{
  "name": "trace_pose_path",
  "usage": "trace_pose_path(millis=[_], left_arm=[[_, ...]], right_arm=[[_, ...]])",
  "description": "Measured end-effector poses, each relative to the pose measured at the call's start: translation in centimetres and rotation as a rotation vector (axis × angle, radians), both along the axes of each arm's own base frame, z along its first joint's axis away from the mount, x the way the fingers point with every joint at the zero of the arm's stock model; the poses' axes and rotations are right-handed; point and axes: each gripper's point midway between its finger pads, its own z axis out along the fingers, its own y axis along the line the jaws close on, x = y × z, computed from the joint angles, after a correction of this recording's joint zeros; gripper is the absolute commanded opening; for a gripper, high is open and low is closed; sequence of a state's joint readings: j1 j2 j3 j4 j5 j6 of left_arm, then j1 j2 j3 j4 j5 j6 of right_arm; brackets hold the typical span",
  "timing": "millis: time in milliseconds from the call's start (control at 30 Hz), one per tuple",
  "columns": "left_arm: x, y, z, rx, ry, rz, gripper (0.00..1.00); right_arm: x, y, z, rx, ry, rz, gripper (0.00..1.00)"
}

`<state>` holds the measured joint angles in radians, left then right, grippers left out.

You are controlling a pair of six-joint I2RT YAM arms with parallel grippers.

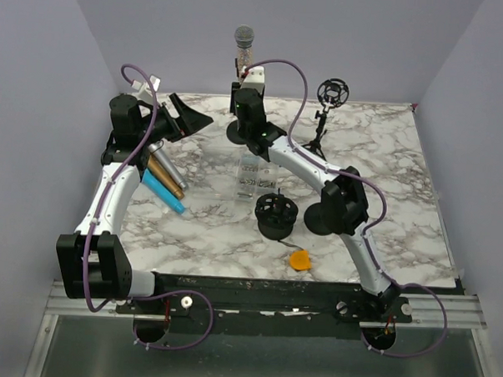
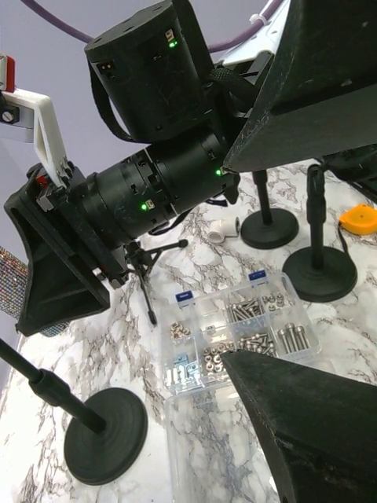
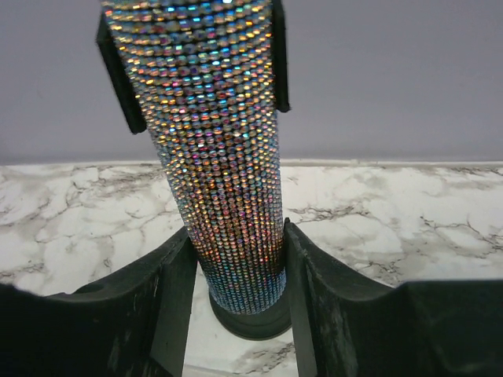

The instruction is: Remove the microphone from the stand

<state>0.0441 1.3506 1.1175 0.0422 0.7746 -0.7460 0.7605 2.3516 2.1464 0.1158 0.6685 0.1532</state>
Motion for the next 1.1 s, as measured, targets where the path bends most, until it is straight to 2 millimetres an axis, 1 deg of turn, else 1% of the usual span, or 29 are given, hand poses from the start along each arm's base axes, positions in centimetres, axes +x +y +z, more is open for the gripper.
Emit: trace_pose_path(millis=[167,267,300,400,567,700,767,800,867,967,1100], left_arm=[[0.1,0.0,-0.1,0.004,-0.002,-0.001,0.93],[0.2,0.0,-0.4,0.004,0.005,-0.003,0.93],[0.3,0.0,-0.6,0.005,0.007,-0.005,0.93],[0.5,-0.1,-0.6,0.007,-0.002,-0.012,0.93],[0.5,-0.4,0.5,0.006,-0.082,-0.048,0.93],[1.0,-0.8,1.3,-0.011,-0.145,-0.078,0.89],[1.4,-1.0,1.6,-0.022,-0.168,-0.097,0.88],[1.9,-1.0,1.2,-0.027,-0.161,-0.100,0.89],[2.9,-1.1,1.4,-0.034,-0.178,-0.116,0.94],[4.8,-1.2,2.5,-0.023,-0.248,-0.134,0.98],[6.7,-1.0,4.3,0.014,-0.372,-0.137,0.97]], right_arm=[[0.1,0.1,0.2,-0.040,-0.014,0.009,0.16],[0.0,0.5,-0.1,-0.067,-0.023,0.050,0.04],[-0.1,0.6,-0.2,-0.074,-0.025,0.073,0.01],[-0.4,0.6,-0.2,-0.087,-0.029,0.159,0.01],[-0.2,0.5,-0.1,-0.090,-0.022,0.333,0.01],[0.7,-0.5,-0.3,-0.080,-0.003,0.480,0.01],[1.1,-1.2,0.1,-0.072,0.008,0.554,0.01],[1.1,-1.5,0.2,-0.068,0.021,0.594,0.01],[1.0,-1.9,0.4,-0.060,0.045,0.671,0.01],[1.1,-2.6,0.5,-0.049,0.070,0.757,0.01],[0.3,-1.9,0.4,-0.045,0.084,0.870,0.01]])
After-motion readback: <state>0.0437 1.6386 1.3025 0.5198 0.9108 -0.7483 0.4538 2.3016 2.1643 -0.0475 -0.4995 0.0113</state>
